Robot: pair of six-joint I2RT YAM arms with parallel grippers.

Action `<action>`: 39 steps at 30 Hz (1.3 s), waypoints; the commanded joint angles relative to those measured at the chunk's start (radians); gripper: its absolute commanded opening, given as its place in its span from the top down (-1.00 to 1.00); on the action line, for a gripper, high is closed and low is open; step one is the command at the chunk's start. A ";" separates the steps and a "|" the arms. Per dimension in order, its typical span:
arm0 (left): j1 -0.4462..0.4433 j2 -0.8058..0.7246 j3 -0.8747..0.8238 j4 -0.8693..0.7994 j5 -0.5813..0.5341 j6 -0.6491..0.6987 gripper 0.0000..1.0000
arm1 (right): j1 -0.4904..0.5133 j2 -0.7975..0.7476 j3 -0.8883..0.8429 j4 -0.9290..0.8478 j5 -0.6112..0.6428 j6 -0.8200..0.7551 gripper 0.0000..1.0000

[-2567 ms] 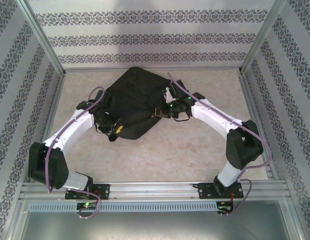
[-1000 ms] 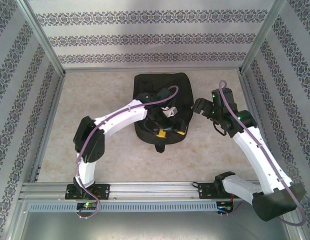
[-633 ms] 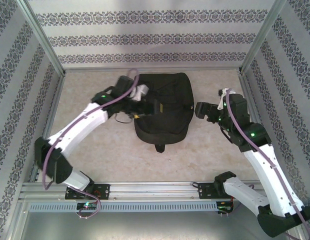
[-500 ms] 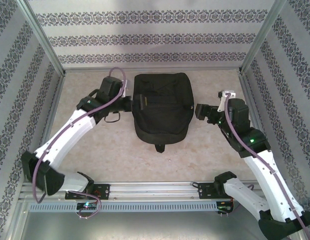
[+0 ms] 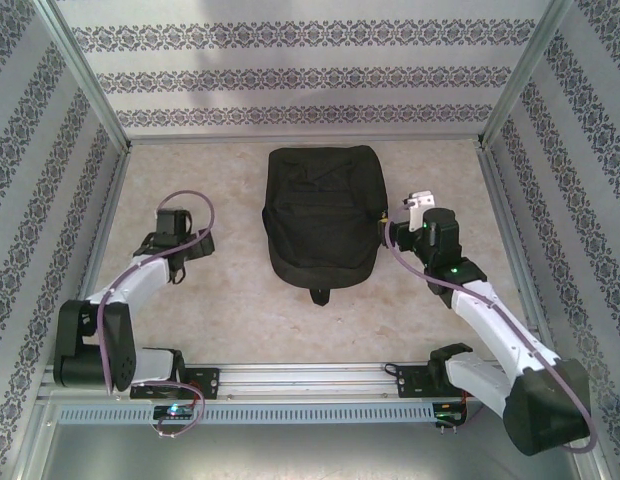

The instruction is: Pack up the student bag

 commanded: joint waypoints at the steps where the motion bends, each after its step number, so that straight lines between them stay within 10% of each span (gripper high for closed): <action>1: 0.042 0.006 -0.050 0.231 0.071 0.087 -0.99 | -0.106 0.055 -0.111 0.243 0.036 0.011 -0.96; 13: 0.049 0.195 -0.333 1.085 0.160 0.186 -0.99 | -0.211 0.561 -0.418 1.315 0.016 0.114 -0.96; 22: -0.023 0.251 -0.211 0.905 0.099 0.252 -0.99 | -0.186 0.492 -0.199 0.841 -0.006 0.066 -0.96; 39: -0.012 0.256 -0.212 0.914 0.136 0.255 -0.99 | -0.186 0.490 -0.198 0.835 -0.034 0.056 -0.96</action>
